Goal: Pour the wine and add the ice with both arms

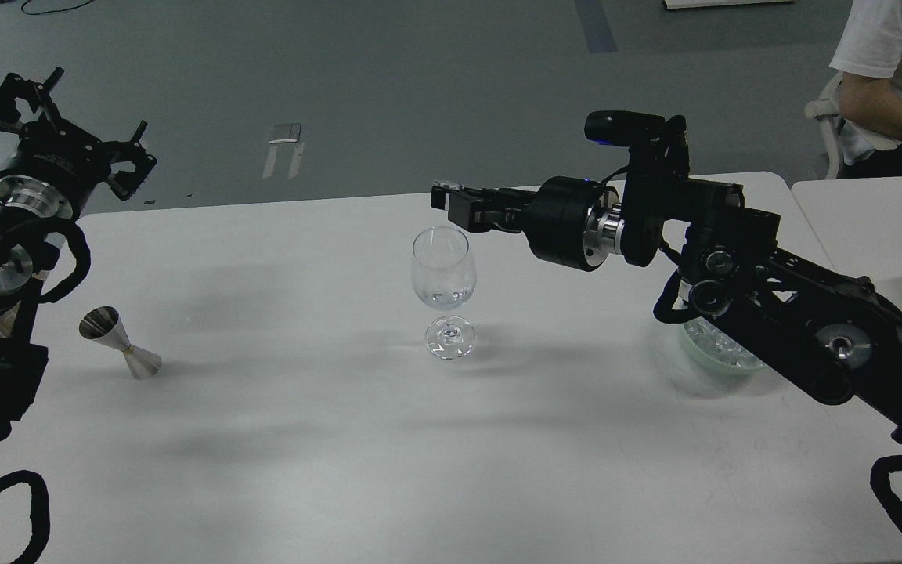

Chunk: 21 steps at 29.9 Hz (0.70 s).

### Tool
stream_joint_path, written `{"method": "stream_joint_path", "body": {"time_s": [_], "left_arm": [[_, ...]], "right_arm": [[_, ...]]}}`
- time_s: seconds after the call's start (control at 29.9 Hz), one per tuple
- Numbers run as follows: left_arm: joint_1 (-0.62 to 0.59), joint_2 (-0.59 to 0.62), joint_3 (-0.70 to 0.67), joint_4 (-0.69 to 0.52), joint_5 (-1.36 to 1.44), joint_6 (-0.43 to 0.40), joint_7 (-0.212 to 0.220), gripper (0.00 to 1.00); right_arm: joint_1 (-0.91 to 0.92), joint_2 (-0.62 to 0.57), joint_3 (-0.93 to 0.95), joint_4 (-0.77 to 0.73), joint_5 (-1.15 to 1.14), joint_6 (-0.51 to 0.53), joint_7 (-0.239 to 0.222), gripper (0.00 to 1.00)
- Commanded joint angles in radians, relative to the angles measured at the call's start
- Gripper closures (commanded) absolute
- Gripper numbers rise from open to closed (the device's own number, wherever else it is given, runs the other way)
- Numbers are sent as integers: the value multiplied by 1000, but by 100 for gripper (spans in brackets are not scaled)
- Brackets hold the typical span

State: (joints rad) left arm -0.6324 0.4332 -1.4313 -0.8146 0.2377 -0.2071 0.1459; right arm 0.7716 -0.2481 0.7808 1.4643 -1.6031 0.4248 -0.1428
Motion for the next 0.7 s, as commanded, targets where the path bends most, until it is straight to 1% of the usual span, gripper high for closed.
{"method": "stream_joint_path", "body": {"time_s": [0.0,0.2,0.23,0.27,0.33,0.37,0.43,0.57,0.63,0.67], "left_arm": [[0,1,0,0,0,0,0,1],[0,7,0,0,-1,-35,1,1],[0,7,0,0,-1,-35,1,1],[0,6,0,0,-1,-35,1,1],[0,6,0,0,-1,-35,1,1],[0,6,0,0,-1,-35,1,1],[0,6,0,0,-1,-35,1,1],[2,7,0,0,-1,-35,3,1],[2,7,0,0,-1,-35,3,1],[0,9,0,0,-1,-35,1,1]], "right_arm": [[0,3,3,-2,0,0,0,65],[0,3,3,-5,3,0,0,63],[0,3,6,-5,3,0,0,59],[0,3,6,-4,5,0,0,51],[0,3,8,-1,5,0,2,31],[0,3,8,-1,5,0,2,30],[2,3,9,1,5,0,2,24],[3,6,15,2,6,-1,2,23],[11,9,35,2,9,-3,2,12],[12,12,63,2,12,-6,2,2]]}}
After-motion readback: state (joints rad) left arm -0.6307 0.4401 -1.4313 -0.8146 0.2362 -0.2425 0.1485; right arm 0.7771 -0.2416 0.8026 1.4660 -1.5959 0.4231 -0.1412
